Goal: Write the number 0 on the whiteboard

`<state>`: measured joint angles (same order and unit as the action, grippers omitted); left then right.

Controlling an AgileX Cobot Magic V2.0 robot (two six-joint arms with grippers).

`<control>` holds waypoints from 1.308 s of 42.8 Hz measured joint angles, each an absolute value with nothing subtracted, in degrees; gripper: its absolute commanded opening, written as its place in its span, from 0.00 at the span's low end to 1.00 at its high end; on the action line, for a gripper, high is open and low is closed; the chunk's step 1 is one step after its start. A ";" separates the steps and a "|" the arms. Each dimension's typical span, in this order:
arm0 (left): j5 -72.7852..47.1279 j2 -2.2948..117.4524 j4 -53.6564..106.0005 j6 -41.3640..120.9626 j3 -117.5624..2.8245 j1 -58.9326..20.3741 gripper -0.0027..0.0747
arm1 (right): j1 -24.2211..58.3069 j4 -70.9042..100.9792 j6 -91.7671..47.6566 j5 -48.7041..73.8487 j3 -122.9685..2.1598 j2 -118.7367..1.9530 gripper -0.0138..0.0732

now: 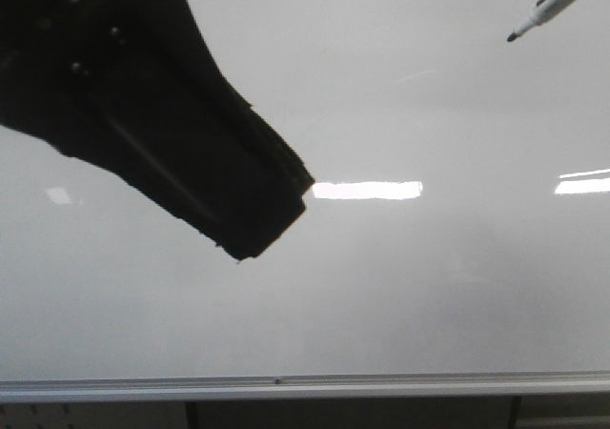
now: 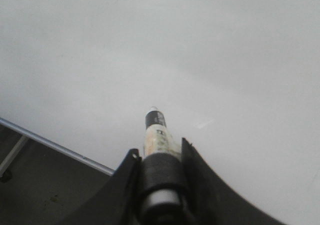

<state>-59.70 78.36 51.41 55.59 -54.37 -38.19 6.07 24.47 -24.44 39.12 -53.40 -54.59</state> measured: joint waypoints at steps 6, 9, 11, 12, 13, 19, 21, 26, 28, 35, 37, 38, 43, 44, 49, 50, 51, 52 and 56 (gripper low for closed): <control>-59.70 78.36 51.41 55.59 -54.37 -38.19 0.01 | 6.07 24.47 -24.44 39.26 -57.29 -58.18 0.08; -59.70 78.36 51.41 55.59 -54.37 -38.19 0.01 | 6.07 24.47 -24.68 39.39 -59.10 -60.51 0.08; -59.70 78.36 51.41 55.59 -54.37 -38.19 0.01 | 6.07 24.47 -24.83 39.48 -60.22 -62.44 0.08; -59.70 78.36 51.41 55.59 -54.37 -38.19 0.01 | 6.07 24.47 -25.09 39.48 -60.71 -63.19 0.08; -59.70 78.36 51.41 55.59 -54.37 -38.19 0.01 | 6.07 24.47 -25.20 39.48 -61.39 -64.24 0.08; -59.70 78.36 51.41 55.59 -54.37 -38.19 0.01 | 6.07 24.47 -25.68 39.71 -65.22 -69.75 0.08; -59.70 78.36 51.41 55.59 -54.37 -38.19 0.01 | 6.07 24.47 -25.82 40.07 -66.66 -71.97 0.08; -59.70 78.36 51.41 55.59 -54.37 -38.19 0.01 | 6.07 23.72 -25.82 42.73 -70.70 -76.36 0.08; -59.70 78.36 51.41 55.59 -54.37 -38.19 0.01 | 6.07 23.44 -25.94 44.15 -72.75 -78.21 0.08; -59.70 78.36 51.41 55.59 -54.37 -38.19 0.01 | 6.07 23.07 -25.94 48.44 -79.25 -83.78 0.08; -59.70 78.36 51.41 55.59 -54.37 -38.19 0.01 | 6.07 22.95 -25.94 49.31 -80.68 -84.98 0.08; -59.70 78.36 51.41 55.59 -54.37 -38.19 0.01 | 6.07 22.95 -25.94 49.56 -81.25 -85.45 0.08; -59.70 78.36 51.41 55.59 -54.37 -38.19 0.01 | 6.07 22.95 -25.94 50.28 -83.65 -87.44 0.08; -59.70 78.36 51.41 55.59 -54.37 -38.19 0.01 | 6.07 22.95 -25.94 50.28 -83.95 -87.78 0.08; -59.70 78.36 51.41 55.59 -54.37 -38.19 0.01 | 6.07 22.93 -25.94 49.91 -84.33 -88.73 0.08; -59.70 78.36 51.41 55.59 -54.37 -38.19 0.01 | 6.07 22.93 -25.94 49.77 -84.42 -88.80 0.08; -59.70 78.36 51.41 55.59 -54.37 -38.19 0.01 | 6.07 22.93 -25.94 49.49 -84.42 -88.95 0.08; -59.70 78.36 51.41 55.59 -54.37 -38.19 0.01 | 6.07 22.93 -25.94 49.36 -84.42 -89.11 0.08; -59.70 78.36 51.41 55.59 -54.37 -38.19 0.01 | 6.07 22.83 -25.94 49.04 -84.42 -89.83 0.08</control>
